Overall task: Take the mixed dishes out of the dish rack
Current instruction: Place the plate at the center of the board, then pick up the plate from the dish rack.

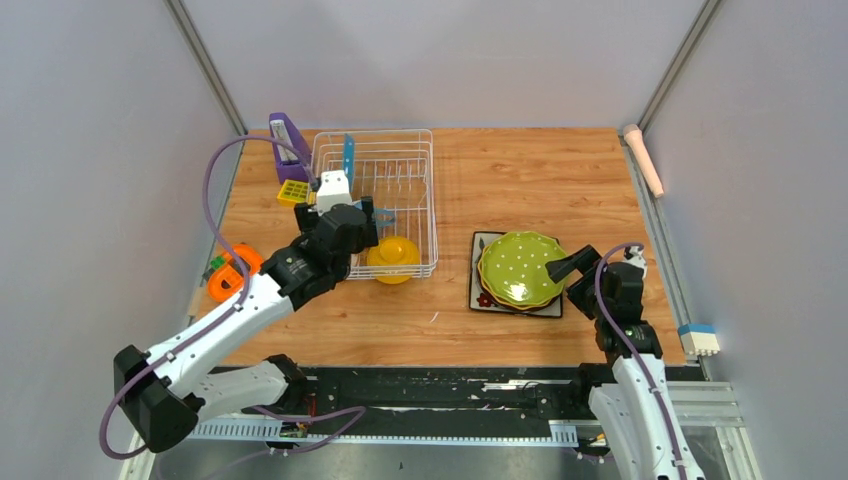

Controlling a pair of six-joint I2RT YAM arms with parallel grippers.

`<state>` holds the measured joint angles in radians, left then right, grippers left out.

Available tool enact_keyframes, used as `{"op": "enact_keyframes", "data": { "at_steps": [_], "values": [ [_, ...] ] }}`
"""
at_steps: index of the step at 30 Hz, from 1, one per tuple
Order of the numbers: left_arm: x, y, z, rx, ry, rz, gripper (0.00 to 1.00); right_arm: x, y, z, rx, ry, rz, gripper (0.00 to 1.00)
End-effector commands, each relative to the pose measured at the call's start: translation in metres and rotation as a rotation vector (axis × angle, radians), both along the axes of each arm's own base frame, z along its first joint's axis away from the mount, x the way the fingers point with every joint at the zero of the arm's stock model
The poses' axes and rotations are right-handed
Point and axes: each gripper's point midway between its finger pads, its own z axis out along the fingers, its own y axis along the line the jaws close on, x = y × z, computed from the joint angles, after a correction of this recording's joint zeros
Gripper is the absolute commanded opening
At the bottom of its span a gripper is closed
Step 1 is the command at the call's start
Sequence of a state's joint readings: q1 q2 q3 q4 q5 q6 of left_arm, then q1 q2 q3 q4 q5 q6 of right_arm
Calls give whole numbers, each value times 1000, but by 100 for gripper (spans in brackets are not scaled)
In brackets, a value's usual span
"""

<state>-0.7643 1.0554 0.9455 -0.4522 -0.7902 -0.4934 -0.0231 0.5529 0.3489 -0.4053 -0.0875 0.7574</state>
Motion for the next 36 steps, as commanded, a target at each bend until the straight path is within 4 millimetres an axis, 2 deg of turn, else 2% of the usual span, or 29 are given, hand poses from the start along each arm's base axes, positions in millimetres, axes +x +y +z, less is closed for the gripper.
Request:
{"op": "enact_keyframes", "data": {
  "at_steps": [1, 4, 7, 8, 9, 10, 11, 15, 16, 17, 18, 19, 20, 21, 22, 23, 24, 25, 26, 27, 28, 29, 36],
  "values": [
    [20, 6, 10, -98, -19, 23, 100, 6, 5, 18, 5, -69, 37, 100],
    [37, 2, 11, -118, -22, -28, 100, 6, 20, 22, 36, -101, 120, 100],
    [55, 8, 14, -143, -11, -20, 100, 7, 28, 27, 53, -129, 167, 100],
    [60, 6, 10, -143, 8, -28, 100, 7, 28, 26, 52, -129, 168, 100],
    [67, 10, 16, -140, -3, -24, 100, 7, 27, 25, 49, -125, 163, 100],
    [73, 10, 12, -131, 10, -25, 100, 7, 26, 24, 48, -124, 158, 100],
    [78, 9, 19, -120, -6, -34, 100, 7, 26, 24, 48, -123, 156, 100],
    [104, 9, 18, -43, 7, -26, 100, 7, 26, 21, 51, -117, 159, 100],
    [109, 10, 26, -32, 2, -16, 100, 7, 27, 20, 52, -114, 160, 100],
    [116, 12, 17, 6, 28, 3, 100, 7, 27, 21, 53, -113, 164, 100],
    [121, 14, 24, 14, 21, 14, 100, 7, 27, 21, 52, -114, 165, 100],
    [128, 16, 15, 48, 42, 22, 100, 7, 27, 22, 47, -117, 163, 100],
    [136, 18, 22, 54, 27, 30, 100, 8, 24, 22, 39, -120, 149, 100],
    [142, 20, 13, 82, 47, 34, 100, 8, 21, 23, 31, -124, 136, 100],
    [149, 26, 19, 82, 44, 51, 100, 8, 18, 22, 25, -126, 114, 100],
    [156, 26, 9, 89, 69, 49, 100, 7, 15, 23, 19, -131, 93, 100],
    [163, 32, 13, 81, 66, 58, 100, 7, 11, 24, 15, -140, 73, 100],
    [169, 29, 4, 84, 88, 38, 100, 6, 8, 25, 11, -149, 52, 100],
    [175, 33, 8, 83, 81, 40, 100, 5, 5, 26, 7, -162, 34, 100],
    [180, 32, -2, 90, 105, 31, 100, 4, 2, 27, 3, -173, 14, 100],
    [185, 35, 1, 99, 107, 35, 100, 4, -2, 29, -4, -190, -10, 100],
    [189, 38, -8, 113, 129, 43, 100, 3, -5, 30, -7, -200, -30, 100],
    [206, 40, -29, 141, 190, 51, 99, -2, -12, 41, -7, -272, -84, 100]
  ]
}}
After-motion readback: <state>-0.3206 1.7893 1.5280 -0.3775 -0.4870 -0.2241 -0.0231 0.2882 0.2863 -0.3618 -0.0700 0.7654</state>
